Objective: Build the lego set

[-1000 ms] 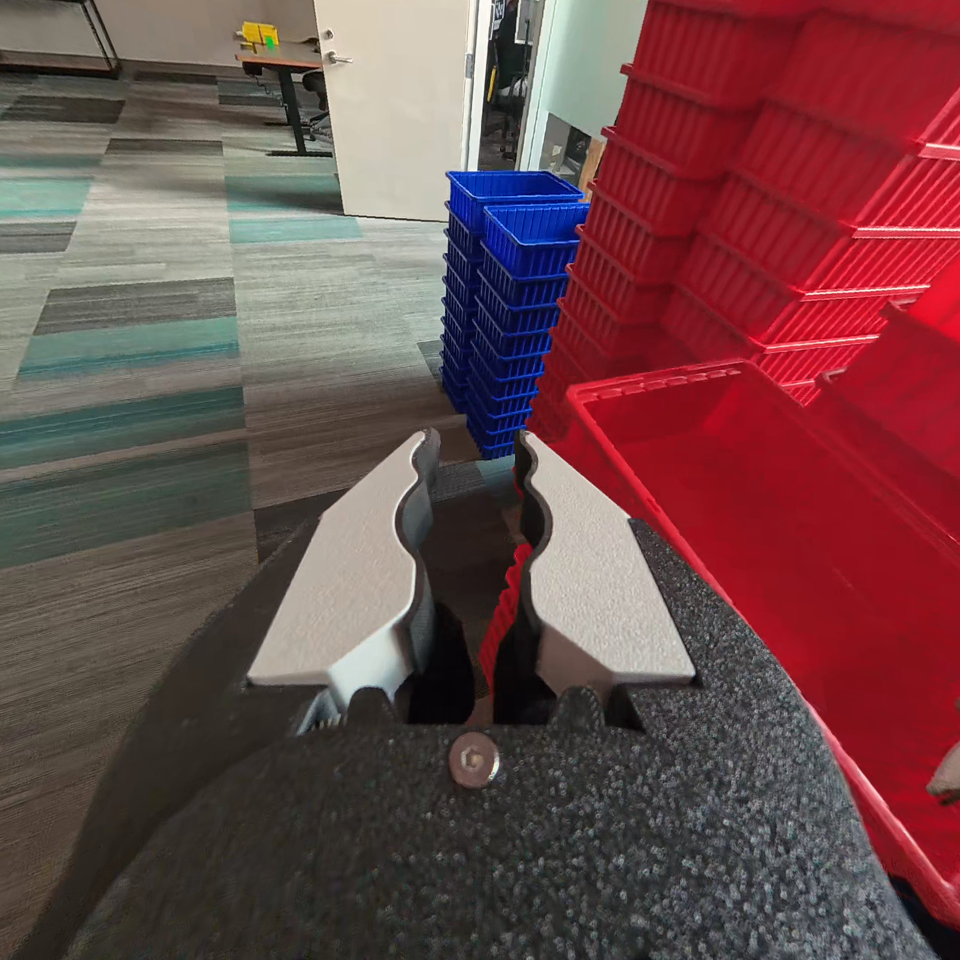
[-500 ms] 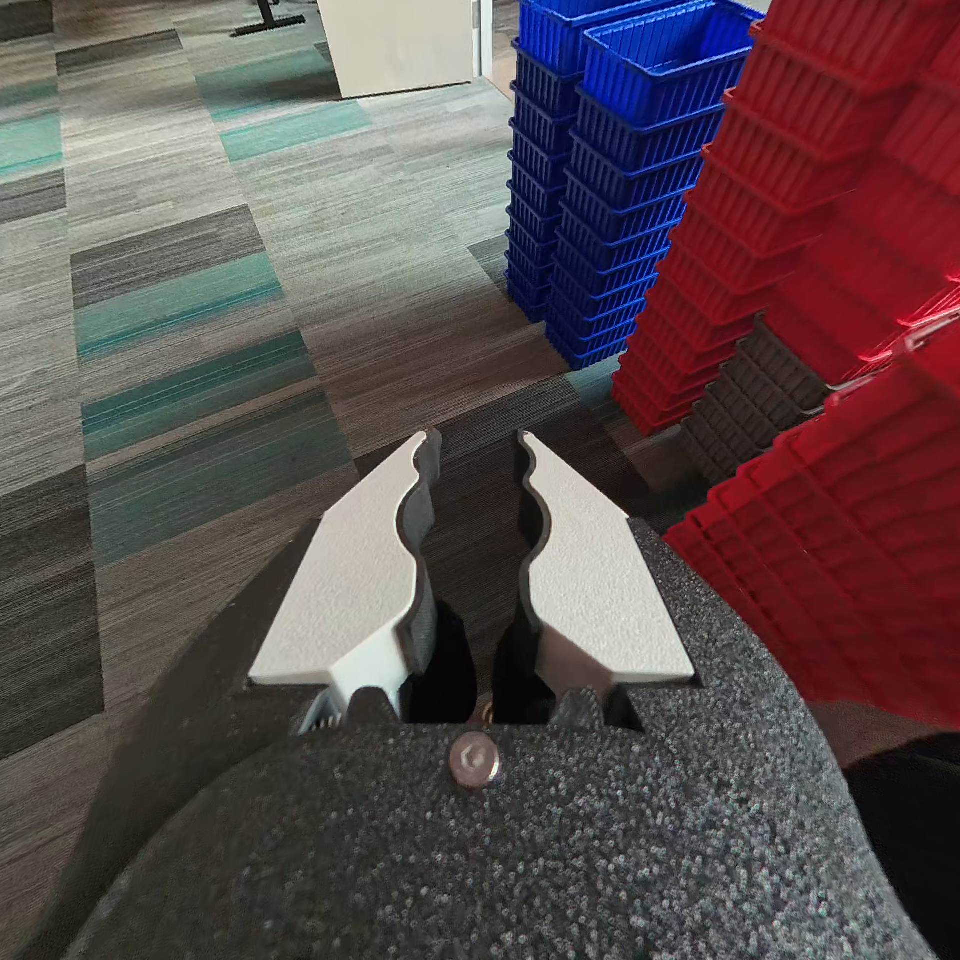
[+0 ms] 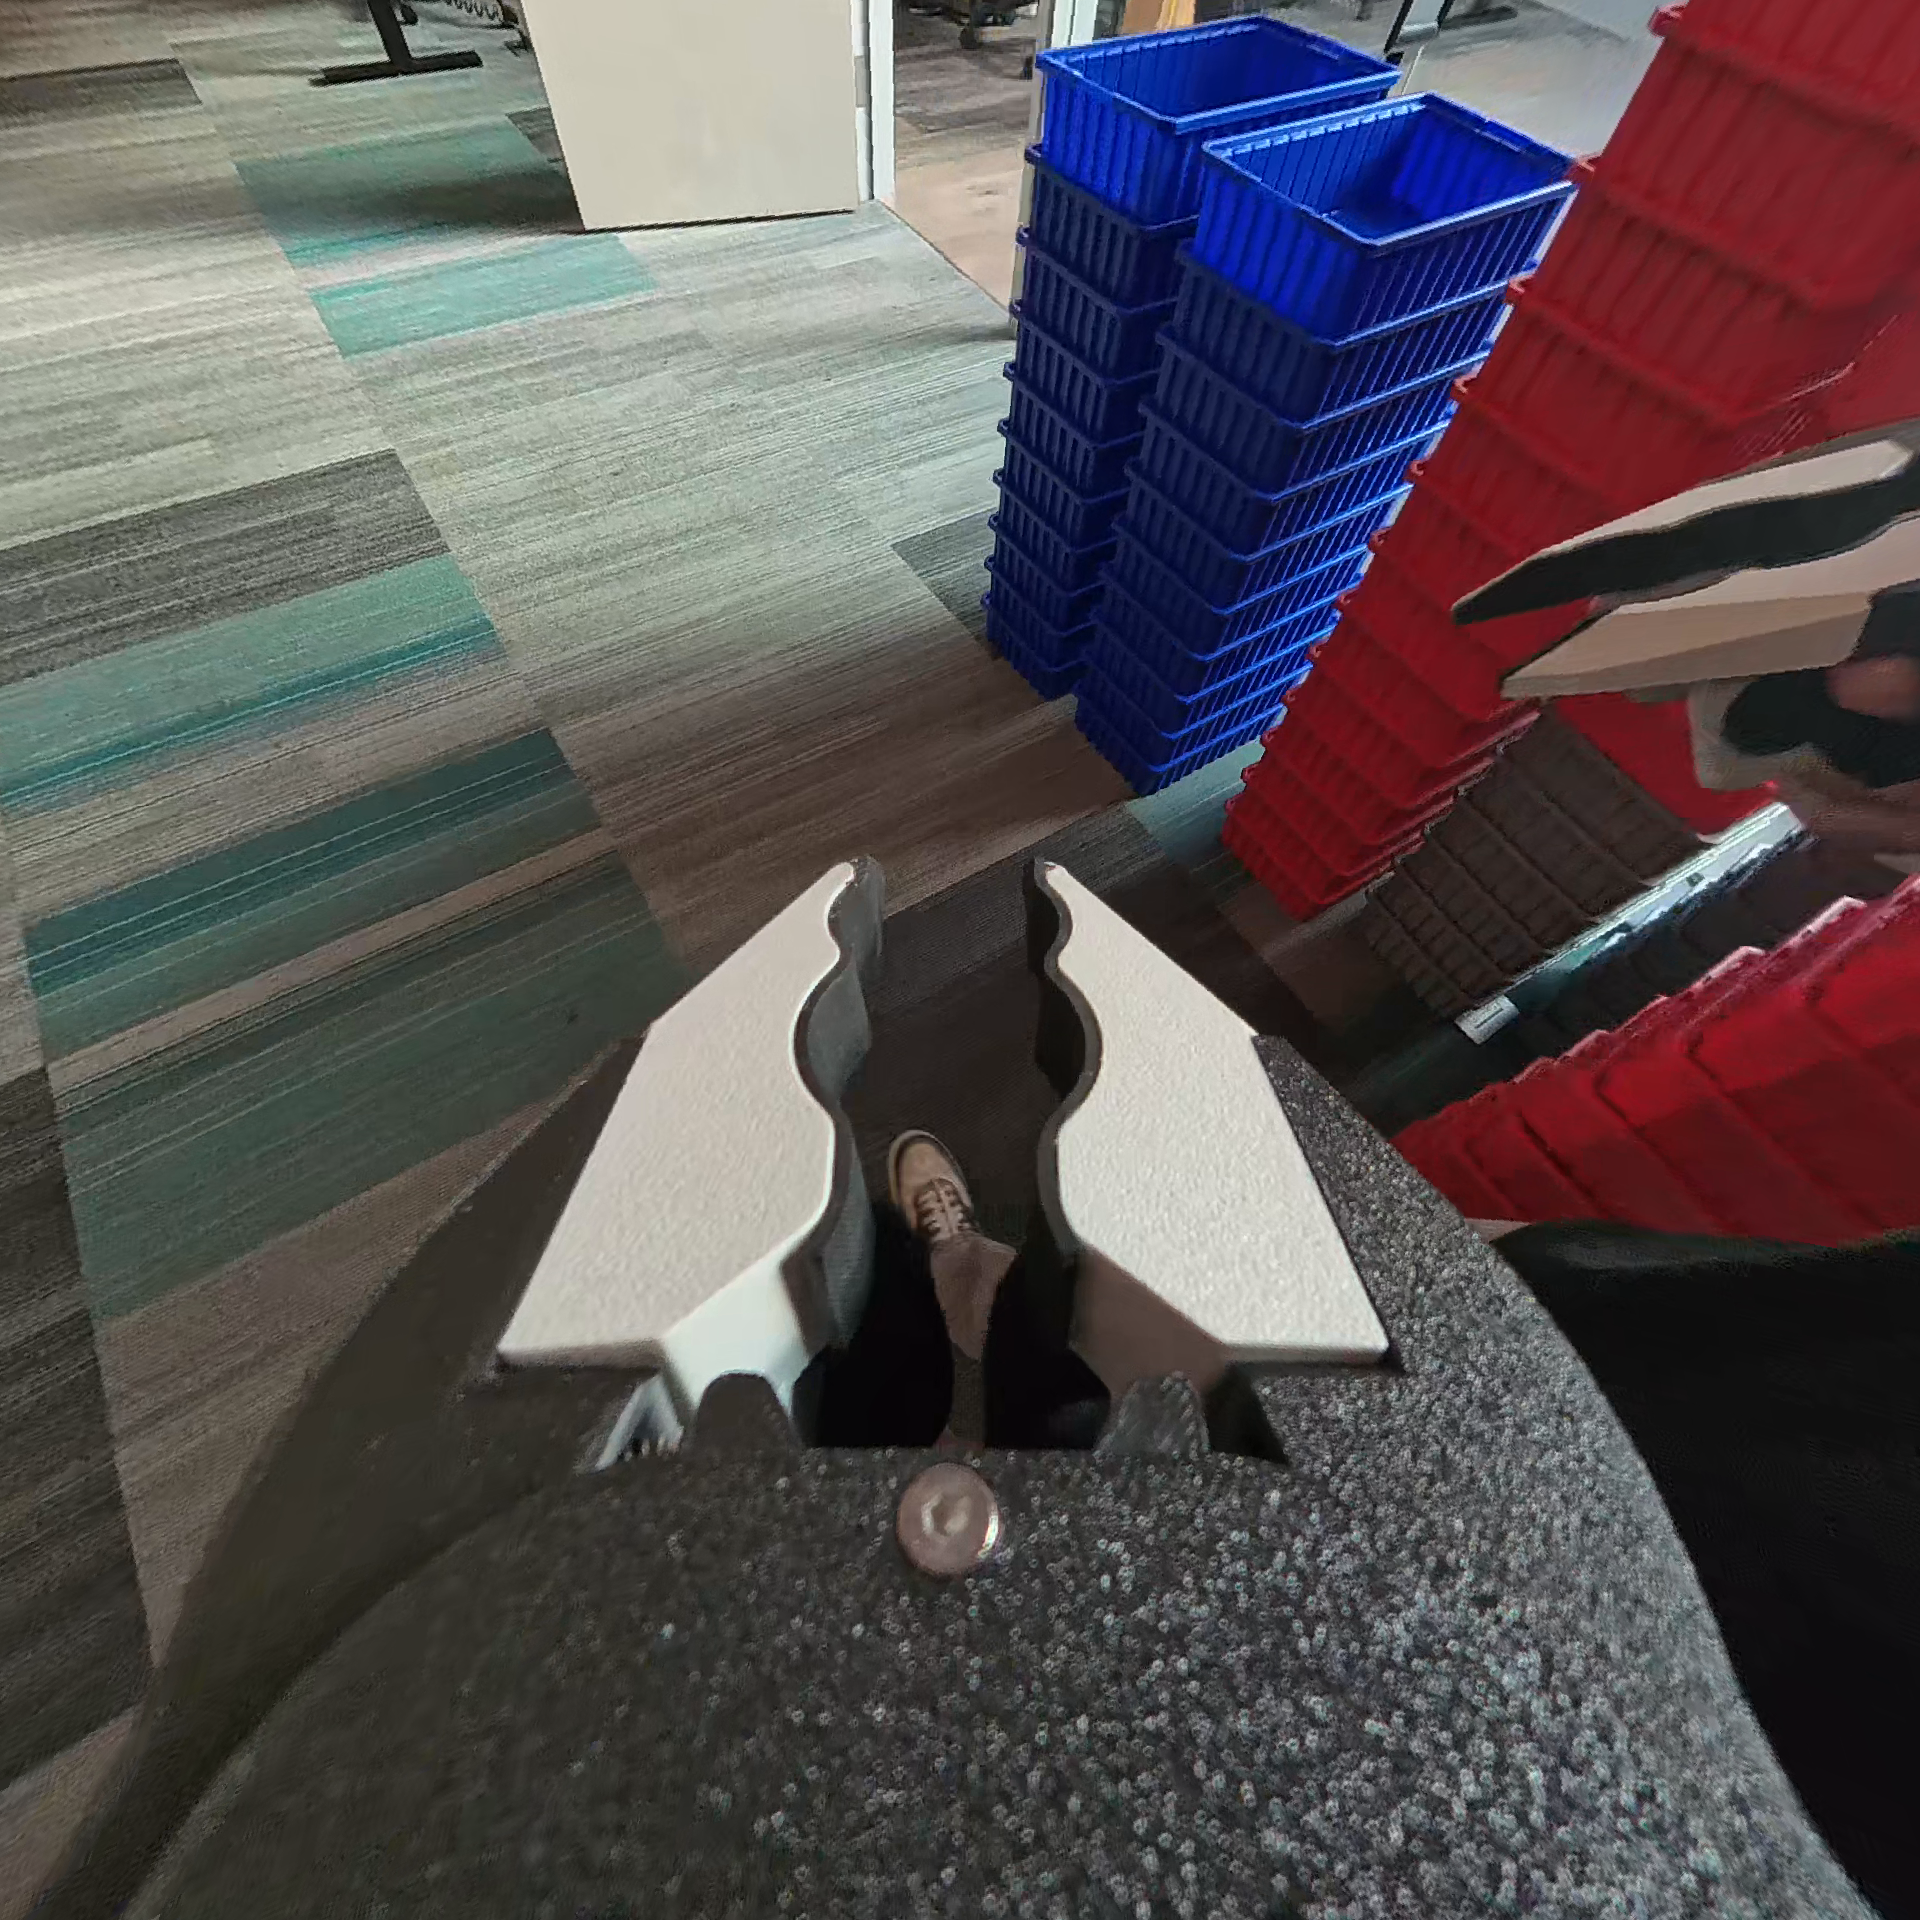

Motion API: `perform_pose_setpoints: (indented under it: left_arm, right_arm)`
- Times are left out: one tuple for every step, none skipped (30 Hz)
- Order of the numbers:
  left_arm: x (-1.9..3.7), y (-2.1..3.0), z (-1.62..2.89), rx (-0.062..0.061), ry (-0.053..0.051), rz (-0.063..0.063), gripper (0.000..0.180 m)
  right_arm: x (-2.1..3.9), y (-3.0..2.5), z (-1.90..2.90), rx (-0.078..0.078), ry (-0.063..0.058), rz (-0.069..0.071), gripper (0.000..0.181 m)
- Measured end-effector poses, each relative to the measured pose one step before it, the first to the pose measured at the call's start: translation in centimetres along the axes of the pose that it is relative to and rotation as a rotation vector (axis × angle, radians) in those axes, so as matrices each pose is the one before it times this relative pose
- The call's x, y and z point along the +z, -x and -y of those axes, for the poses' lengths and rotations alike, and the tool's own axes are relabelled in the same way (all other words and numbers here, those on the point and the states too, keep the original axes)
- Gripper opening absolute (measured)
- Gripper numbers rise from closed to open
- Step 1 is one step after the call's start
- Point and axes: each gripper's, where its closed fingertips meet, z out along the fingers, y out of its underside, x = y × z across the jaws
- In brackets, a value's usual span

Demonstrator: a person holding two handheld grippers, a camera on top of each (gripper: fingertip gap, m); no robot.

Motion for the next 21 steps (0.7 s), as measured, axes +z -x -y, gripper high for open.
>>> perform_pose_setpoints:
  left_arm:
    - [1.866,1.357,0.870,-0.0033,-0.0069,-0.0185,0.025]
    - [2.050,1.513,1.006,-0.0019,-0.0056,-0.0175,0.025]
    - [2.145,1.493,1.085,0.0013,-0.0019,-0.0160,0.025]
    - [2.197,1.434,1.145,0.0062,0.0013,-0.0165,0.025]
    - [2.229,1.503,1.261,0.0106,0.0010,-0.0149,0.025]
    - [2.254,1.561,1.318,0.0136,0.0009,-0.0137,0.025]
    - [2.254,1.646,1.338,0.0104,0.0056,-0.0148,0.024]
    - [2.216,1.778,1.405,-0.0011,0.0132,-0.0142,0.025]
    - [2.067,1.770,1.574,-0.0098,0.0153,-0.0157,0.025]
    - [1.858,1.770,1.759,-0.0076,0.0069,-0.0162,0.025]
    - [1.754,1.895,1.832,0.0015,-0.0020,-0.0089,0.025]
    - [1.766,2.045,1.657,0.0098,0.0016,0.0003,0.024]
    - [1.774,2.175,1.399,0.0106,0.0116,0.0078,0.025]
    - [1.794,2.160,1.313,0.0052,0.0134,0.0096,0.024]
    - [1.776,1.985,1.357,-0.0006,0.0066,0.0014,0.024]
    - [1.828,1.755,1.430,-0.0045,-0.0014,-0.0089,0.025]
    - [1.895,1.651,1.408,-0.0082,-0.0042,-0.0143,0.024]
    - [2.101,1.649,1.347,-0.0105,-0.0016,-0.0161,0.024]
    - [2.188,1.627,1.277,-0.0066,0.0030,-0.0178,0.024]
    - [2.306,1.814,1.341,0.0034,0.0043,-0.0156,0.024]
    - [2.304,1.931,1.395,0.0145,0.0006,-0.0086,0.024]
  right_arm:
    - [1.834,-1.646,0.788,0.0056,-0.0042,-0.0077,0.048]
    - [1.859,-1.812,0.739,0.0080,0.0007,-0.0114,0.048]
    - [1.822,-1.959,0.699,0.0173,0.0050,-0.0131,0.048]
    - [1.737,-1.995,0.784,0.0264,0.0056,-0.0101,0.048]
    - [1.735,-2.005,0.955,0.0339,0.0026,-0.0088,0.048]
    - [1.580,-2.003,1.127,0.0333,-0.0015,-0.0071,0.048]
    - [1.490,-1.999,1.386,0.0308,-0.0074,-0.0079,0.048]
    - [1.358,-2.024,1.742,0.0284,-0.0136,-0.0166,0.046]
    - [1.188,-1.864,2.142,0.0320,-0.0230,-0.0180,0.044]
    - [1.036,-1.479,2.530,0.0305,-0.0376,-0.0068,0.042]
    - [1.127,-1.423,2.657,0.0237,-0.0464,-0.0086,0.041]
    - [1.248,-1.586,2.534,0.0152,-0.0403,-0.0223,0.042]
    - [1.449,-1.588,2.208,0.0049,-0.0184,-0.0266,0.046]
    - [1.526,-1.353,1.856,-0.0059,0.0058,-0.0184,0.049]
    - [1.525,-1.226,1.767,-0.0166,0.0136,-0.0138,0.050]
    - [1.431,-1.259,1.918,-0.0211,-0.0001,-0.0198,0.049]
    - [1.460,-1.284,1.965,-0.0202,-0.0177,-0.0220,0.049]
    - [1.664,-1.193,1.793,-0.0147,-0.0208,-0.0136,0.048]
    - [1.879,-1.234,1.556,-0.0024,-0.0114,-0.0047,0.047]
    - [2.052,-1.197,1.293,0.0129,-0.0036,0.0017,0.047]
    - [2.200,-1.165,1.299,0.0232,-0.0047,0.0075,0.047]
